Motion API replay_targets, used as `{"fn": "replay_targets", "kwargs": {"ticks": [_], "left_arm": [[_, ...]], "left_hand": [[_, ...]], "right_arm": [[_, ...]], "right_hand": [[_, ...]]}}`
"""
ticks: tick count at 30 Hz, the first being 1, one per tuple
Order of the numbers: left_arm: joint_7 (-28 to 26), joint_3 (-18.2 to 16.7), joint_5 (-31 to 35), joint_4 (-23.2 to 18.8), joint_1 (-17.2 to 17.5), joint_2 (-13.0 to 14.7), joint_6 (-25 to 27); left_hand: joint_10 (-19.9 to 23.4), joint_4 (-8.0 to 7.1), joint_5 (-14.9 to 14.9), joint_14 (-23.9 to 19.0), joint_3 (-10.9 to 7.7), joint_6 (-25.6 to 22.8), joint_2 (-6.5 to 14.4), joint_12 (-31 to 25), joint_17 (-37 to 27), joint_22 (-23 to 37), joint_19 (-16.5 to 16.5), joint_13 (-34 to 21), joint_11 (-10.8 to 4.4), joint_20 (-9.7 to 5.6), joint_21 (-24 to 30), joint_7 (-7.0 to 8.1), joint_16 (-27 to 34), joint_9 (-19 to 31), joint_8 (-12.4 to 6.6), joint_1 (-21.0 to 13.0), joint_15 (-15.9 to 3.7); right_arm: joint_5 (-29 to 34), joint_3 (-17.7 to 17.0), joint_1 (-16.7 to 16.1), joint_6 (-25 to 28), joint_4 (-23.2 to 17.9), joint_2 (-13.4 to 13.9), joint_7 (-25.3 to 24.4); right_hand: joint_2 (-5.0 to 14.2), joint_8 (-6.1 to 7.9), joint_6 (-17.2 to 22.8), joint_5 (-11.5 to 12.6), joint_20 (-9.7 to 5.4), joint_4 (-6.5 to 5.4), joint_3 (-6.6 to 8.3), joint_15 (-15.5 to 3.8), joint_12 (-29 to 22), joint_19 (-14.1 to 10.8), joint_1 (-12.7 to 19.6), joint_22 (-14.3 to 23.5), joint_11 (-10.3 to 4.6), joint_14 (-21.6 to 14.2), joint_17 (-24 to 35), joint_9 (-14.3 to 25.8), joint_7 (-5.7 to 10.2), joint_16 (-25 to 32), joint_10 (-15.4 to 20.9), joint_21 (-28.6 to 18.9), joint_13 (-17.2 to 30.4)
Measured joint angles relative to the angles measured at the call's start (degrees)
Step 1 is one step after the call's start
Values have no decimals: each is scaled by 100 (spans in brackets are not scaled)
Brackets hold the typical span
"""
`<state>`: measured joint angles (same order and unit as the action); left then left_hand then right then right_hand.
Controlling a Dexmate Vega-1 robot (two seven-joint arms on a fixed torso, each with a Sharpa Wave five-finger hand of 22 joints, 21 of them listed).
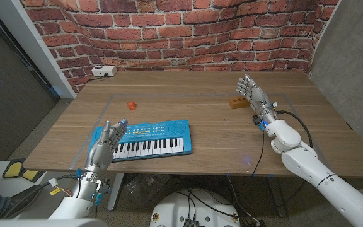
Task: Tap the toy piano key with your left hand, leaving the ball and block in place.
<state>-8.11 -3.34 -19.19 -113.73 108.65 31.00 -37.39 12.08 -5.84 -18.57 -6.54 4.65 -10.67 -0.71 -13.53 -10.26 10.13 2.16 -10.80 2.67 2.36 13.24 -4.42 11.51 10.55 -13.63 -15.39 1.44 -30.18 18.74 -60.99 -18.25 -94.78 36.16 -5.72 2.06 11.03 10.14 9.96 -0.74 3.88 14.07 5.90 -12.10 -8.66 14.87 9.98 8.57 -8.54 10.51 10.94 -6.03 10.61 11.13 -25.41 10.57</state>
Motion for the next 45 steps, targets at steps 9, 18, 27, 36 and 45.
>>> {"fn": "replay_targets", "kwargs": {"ticks": [9,18,27,36,45], "left_arm": [[-166,-84,433,-52,150,-245,-18],[-462,-130,1018,-172,267,-575,66],[-750,-183,1629,-328,358,-845,229],[-1091,-234,2340,-445,361,-1046,459],[-1496,-244,3132,-632,347,-1206,867]], "left_hand": [[40,16,0,-31,15,-61,-1,0,0,0,0,0,-22,0,0,1,0,-1,0,-2,31],[85,16,0,-72,15,-91,-23,0,0,0,30,1,-24,31,0,31,0,-1,0,-82,-10],[92,18,0,-95,17,-135,9,0,0,0,30,1,-31,31,-39,30,0,-1,0,-113,-33],[230,40,0,-206,40,-307,23,0,0,1,123,1,-103,62,-39,41,0,-1,0,-127,-83],[330,64,0,-307,63,-409,58,0,0,1,167,1,-126,44,-39,62,0,-1,0,-170,-102]], "right_arm": [[6,67,57,4,38,-41,60],[-22,118,163,-53,175,-90,196],[-72,137,218,-105,265,-103,299],[-92,129,207,-111,275,-82,310],[-113,109,183,-98,265,-54,299]], "right_hand": [[0,0,0,0,33,0,0,0,0,-32,0,0,0,0,0,0,0,0,0,-1,0],[0,0,0,0,33,0,0,0,0,-32,0,0,0,0,0,0,0,0,0,24,0],[0,0,0,0,33,-1,0,-1,0,-32,0,0,0,1,-1,0,0,0,0,24,0],[0,0,0,0,33,-1,0,-3,0,-31,0,0,0,3,-1,0,0,0,0,24,0],[0,0,0,0,33,-1,0,-9,0,-31,0,0,0,9,-1,0,0,0,-1,24,0]]}}
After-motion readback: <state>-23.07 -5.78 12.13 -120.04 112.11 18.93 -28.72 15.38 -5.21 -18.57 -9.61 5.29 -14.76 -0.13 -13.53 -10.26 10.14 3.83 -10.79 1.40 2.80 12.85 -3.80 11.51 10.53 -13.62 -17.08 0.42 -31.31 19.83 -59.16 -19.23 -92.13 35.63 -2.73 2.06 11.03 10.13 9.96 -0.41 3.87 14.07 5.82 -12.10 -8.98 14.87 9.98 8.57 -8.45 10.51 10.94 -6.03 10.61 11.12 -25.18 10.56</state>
